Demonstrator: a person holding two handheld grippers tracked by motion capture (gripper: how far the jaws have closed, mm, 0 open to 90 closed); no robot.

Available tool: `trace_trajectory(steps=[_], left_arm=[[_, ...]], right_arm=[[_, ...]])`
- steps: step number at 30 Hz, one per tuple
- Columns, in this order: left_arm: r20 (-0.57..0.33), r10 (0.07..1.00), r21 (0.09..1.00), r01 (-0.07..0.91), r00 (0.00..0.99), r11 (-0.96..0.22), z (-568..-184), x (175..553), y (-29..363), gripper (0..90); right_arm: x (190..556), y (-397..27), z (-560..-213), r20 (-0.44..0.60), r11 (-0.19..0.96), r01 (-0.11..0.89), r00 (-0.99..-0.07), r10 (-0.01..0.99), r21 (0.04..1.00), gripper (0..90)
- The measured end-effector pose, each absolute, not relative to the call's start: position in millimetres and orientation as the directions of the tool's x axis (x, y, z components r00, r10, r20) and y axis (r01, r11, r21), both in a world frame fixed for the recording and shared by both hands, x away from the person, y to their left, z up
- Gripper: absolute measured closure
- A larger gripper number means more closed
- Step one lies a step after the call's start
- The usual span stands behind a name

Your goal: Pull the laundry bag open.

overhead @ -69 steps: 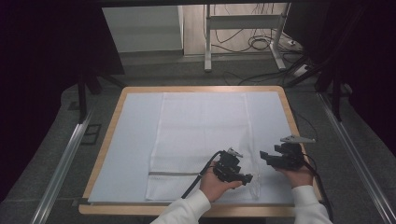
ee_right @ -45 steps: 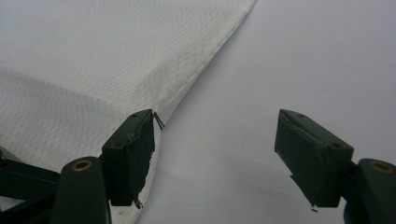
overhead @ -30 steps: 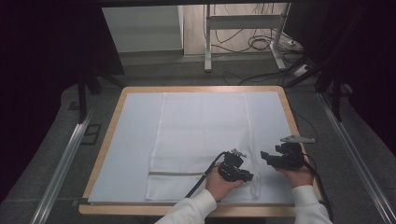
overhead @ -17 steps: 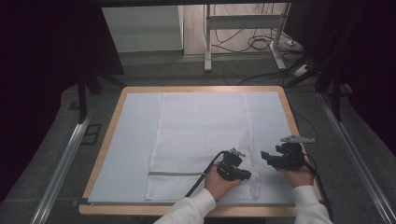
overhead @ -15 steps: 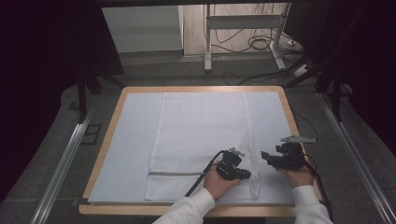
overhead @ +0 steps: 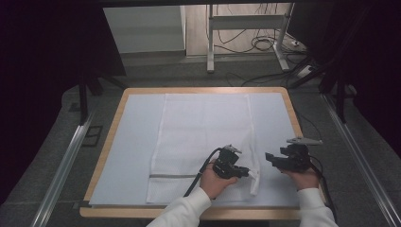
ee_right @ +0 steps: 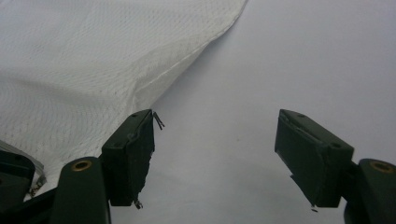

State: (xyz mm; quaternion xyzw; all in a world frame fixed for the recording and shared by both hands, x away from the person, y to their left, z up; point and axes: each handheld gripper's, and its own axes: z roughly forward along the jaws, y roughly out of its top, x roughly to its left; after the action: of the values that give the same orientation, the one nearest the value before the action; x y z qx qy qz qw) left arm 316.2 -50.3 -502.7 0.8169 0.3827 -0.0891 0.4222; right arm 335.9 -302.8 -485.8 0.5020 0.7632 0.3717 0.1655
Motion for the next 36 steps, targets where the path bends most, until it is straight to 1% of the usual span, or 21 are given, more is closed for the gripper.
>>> trace_trajectory(steps=[6,12,19,23,31,36], left_arm=[[-0.474,0.548,0.637,0.698,0.69,-0.328,-496.3,315.2,-40.1,86.4],[-0.467,0.55,0.65,0.69,0.693,-0.318,-491.3,314.1,-30.5,86.3],[-0.467,0.552,0.657,0.689,0.69,-0.306,-487.9,314.4,-22.6,86.3],[-0.467,0.554,0.655,0.691,0.689,-0.307,-489.1,313.4,-23.0,86.3],[-0.458,0.55,0.654,0.684,0.698,-0.324,-491.6,311.0,-28.1,86.4],[-0.458,0.545,0.653,0.682,0.702,-0.33,-493.3,309.5,-31.6,86.4]], right_arm=[[334.3,-303.3,-483.3,0.143,0.212,0.635,-0.46,0.876,0.743,28.1],[333.7,-302.3,-480.6,0.219,0.159,0.658,-0.453,0.864,0.736,25.9],[333.4,-298.1,-475.0,0.296,0.129,0.684,-0.468,0.833,0.718,24.2],[333.6,-292.0,-475.4,0.326,0.119,0.699,-0.469,0.82,0.705,22.7],[336.9,-281.1,-480.3,0.406,0.079,0.742,-0.449,0.796,0.665,22.8],[338.6,-274.7,-484.4,0.419,0.079,0.761,-0.437,0.796,0.644,23.2]])
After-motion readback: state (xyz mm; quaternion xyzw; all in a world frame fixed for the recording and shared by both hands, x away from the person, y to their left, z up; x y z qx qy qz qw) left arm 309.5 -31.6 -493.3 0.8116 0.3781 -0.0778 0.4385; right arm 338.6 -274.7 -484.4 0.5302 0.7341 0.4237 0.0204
